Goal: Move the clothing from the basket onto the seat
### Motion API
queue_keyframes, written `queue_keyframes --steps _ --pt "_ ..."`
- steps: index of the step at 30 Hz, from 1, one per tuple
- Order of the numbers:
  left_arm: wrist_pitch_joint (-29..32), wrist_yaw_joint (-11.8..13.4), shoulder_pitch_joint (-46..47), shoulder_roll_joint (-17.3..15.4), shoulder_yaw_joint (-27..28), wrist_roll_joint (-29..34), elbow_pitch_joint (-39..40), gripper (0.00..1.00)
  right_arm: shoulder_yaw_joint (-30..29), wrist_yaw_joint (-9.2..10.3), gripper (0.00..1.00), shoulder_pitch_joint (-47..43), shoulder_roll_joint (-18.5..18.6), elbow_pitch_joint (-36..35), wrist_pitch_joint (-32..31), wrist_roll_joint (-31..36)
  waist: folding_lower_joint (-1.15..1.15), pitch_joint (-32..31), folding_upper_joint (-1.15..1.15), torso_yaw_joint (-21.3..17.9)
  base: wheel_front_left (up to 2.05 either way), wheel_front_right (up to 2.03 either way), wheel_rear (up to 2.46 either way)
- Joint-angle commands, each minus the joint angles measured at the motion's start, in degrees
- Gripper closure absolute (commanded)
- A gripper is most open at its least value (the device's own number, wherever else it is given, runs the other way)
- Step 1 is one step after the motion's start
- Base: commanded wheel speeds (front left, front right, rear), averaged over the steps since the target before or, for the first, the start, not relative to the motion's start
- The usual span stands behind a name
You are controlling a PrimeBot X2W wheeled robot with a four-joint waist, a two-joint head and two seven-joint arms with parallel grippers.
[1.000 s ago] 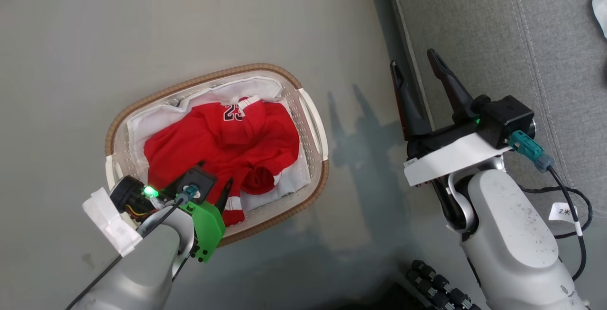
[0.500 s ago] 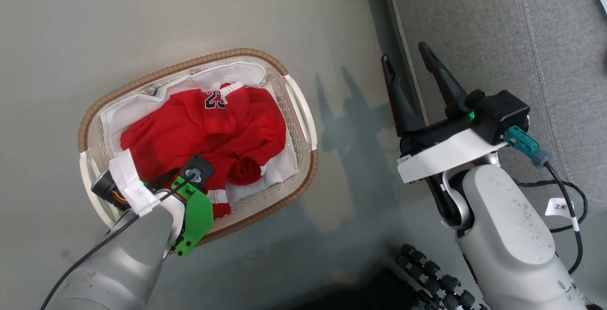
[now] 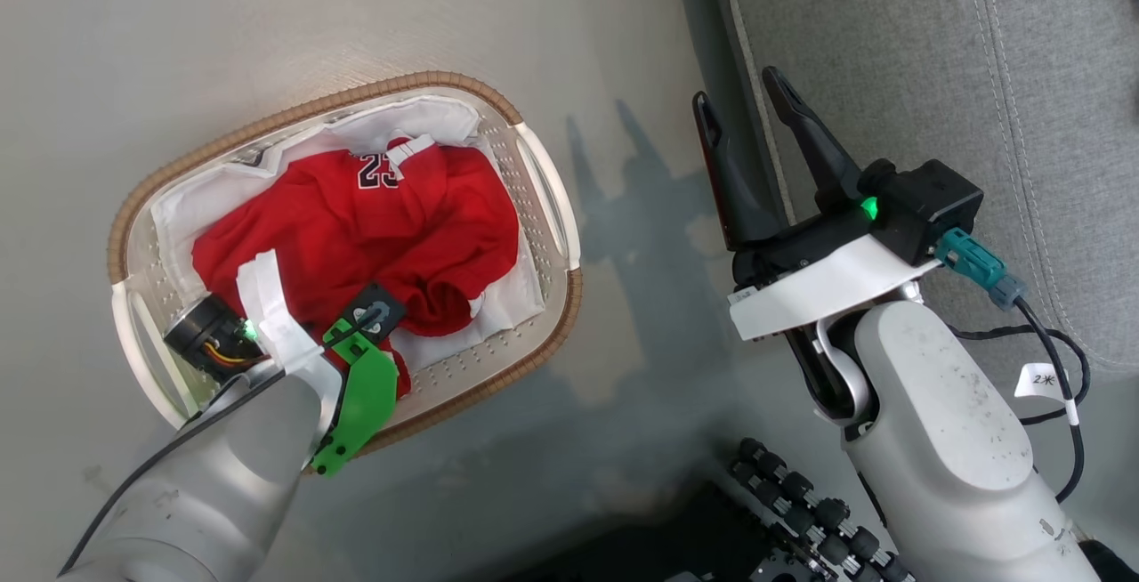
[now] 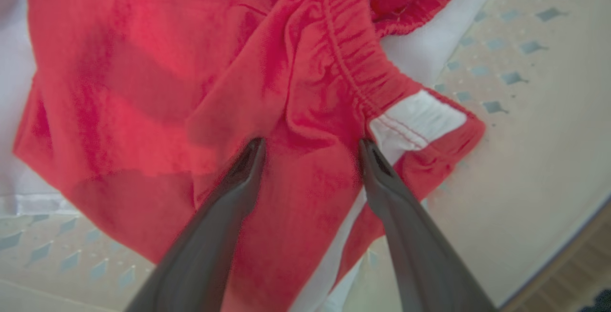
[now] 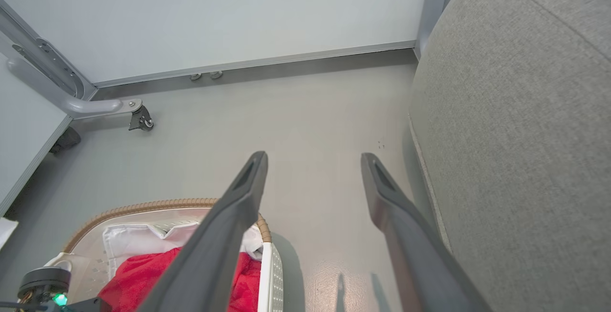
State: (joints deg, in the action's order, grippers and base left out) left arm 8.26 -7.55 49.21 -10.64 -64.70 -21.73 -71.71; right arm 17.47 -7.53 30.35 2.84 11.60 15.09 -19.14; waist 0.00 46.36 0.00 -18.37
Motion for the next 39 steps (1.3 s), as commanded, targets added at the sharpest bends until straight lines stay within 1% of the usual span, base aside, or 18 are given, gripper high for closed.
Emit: queue_keyframes --steps 1,6,14,15,16,17,18,19,24,28,34,39 --pt "0.42 0.13 1.49 -0.93 -0.48 -0.84 0.25 0.0 0.17 0.08 0.0 0.8 0.18 -0.3 0.1 -0.33 0.0 0.64 0.0 -0.37 0.0 0.0 0.0" --pt "1.55 0.13 2.81 -2.04 -3.12 -2.07 1.16 0.0 0.58 0.08 0.0 0.91 0.17 -0.81 0.1 -0.82 0.0 2.11 0.0 -0.83 0.0 0.0 0.0" --pt "3.41 0.13 4.24 -3.46 -5.77 -4.47 1.63 0.0 0.97 0.08 0.0 1.55 0.18 -1.16 0.1 -1.63 0.0 3.76 0.0 -1.27 0.0 0.0 0.0" --pt "3.72 0.13 4.3 -3.64 -6.1 -4.76 1.67 0.03 1.01 0.08 0.0 1.64 0.18 -1.22 0.1 -1.68 0.0 3.92 0.0 -1.3 0.0 0.0 0.0" --pt "3.87 0.13 4.44 -3.78 -6.33 -4.88 1.76 0.13 1.03 0.08 0.0 1.71 0.18 -1.23 0.1 -1.7 0.0 4.05 0.0 -1.32 0.0 0.0 0.0" --pt "3.89 0.13 4.65 -3.92 -6.54 -5.05 1.88 0.33 1.05 0.08 0.0 1.83 0.18 -1.2 0.1 -1.75 0.0 4.21 0.0 -1.33 0.0 0.0 0.0" --pt "4.02 0.13 4.68 -3.98 -6.7 -5.2 1.98 0.63 1.06 0.08 0.0 1.91 0.18 -1.16 0.1 -1.78 0.0 4.3 0.0 -1.33 0.0 0.0 0.0" --pt "4.24 0.13 4.71 -4.08 -6.86 -5.48 1.98 1.0 1.07 0.08 0.0 1.95 0.18 -1.12 0.1 -1.85 0.0 4.37 0.0 -1.32 0.0 0.0 0.0" --pt "4.83 0.13 4.77 -4.39 -7.3 -6.72 1.88 1.0 1.1 0.08 0.0 1.89 0.18 -0.71 0.1 -1.94 0.0 3.99 0.0 -1.23 0.0 0.0 0.0" --pt "3.08 0.13 4.64 -3.87 -7.5 -7.84 2.08 1.0 0.61 0.08 0.0 1.74 0.18 -0.22 0.1 -1.67 0.0 2.61 0.0 -0.99 0.0 0.0 0.0" --pt "-0.25 0.13 3.38 -1.57 -7.82 -8.99 3.01 1.0 -0.44 0.08 0.0 0.51 0.18 0.74 0.11 -0.43 0.0 -1.33 0.0 0.04 0.0 0.0 0.0" --pt "-3.52 0.13 1.96 0.81 -7.99 -10.53 3.58 1.0 -2.41 0.08 0.0 -1.16 0.23 1.84 0.1 0.46 0.0 -6.04 0.0 1.74 0.0 0.0 0.0"
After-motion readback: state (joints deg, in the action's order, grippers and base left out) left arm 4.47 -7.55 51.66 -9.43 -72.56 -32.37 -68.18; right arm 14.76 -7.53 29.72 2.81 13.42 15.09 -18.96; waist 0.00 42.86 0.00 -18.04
